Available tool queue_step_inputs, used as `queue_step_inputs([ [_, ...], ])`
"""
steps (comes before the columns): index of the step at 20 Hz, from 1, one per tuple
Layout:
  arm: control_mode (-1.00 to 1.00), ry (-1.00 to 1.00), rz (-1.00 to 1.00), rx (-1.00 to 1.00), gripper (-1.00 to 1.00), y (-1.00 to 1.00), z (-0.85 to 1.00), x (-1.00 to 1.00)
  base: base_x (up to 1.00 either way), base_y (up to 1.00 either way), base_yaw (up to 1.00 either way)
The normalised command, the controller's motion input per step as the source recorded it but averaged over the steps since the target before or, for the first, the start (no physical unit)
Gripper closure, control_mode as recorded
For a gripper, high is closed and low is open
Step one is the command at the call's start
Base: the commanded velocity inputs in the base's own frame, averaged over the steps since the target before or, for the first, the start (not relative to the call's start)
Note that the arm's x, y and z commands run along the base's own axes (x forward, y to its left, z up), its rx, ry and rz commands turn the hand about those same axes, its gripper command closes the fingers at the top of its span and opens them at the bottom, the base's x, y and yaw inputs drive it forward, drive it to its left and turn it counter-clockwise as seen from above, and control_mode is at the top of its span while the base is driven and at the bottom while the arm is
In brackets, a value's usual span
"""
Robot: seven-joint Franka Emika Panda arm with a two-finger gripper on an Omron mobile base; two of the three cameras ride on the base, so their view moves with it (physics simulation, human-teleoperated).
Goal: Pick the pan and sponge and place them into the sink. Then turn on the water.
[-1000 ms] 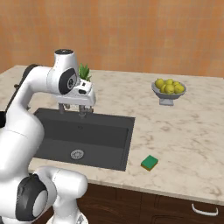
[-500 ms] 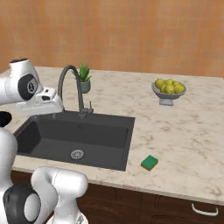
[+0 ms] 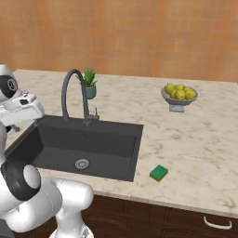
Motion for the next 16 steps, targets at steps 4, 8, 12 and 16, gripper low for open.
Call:
queue_step_inputs([
  [4,-1.0,0.21,0.0,-0.02,-1.0,1.0,-0.27,0.53,0.0,0.0,0.0],
  [8,-1.0,0.14,-0.02,0.01,-1.0,1.0,-0.52,0.98,0.0,0.0,0.0],
  [12,-1.0,-0.01,-0.08,0.04,-1.0,0.99,-0.61,0.79,0.0,0.0,0.0],
  [16,-1.0,-0.01,0.0,0.0,-1.0,0.09,-0.03,0.0,0.0,0.0,0.0],
])
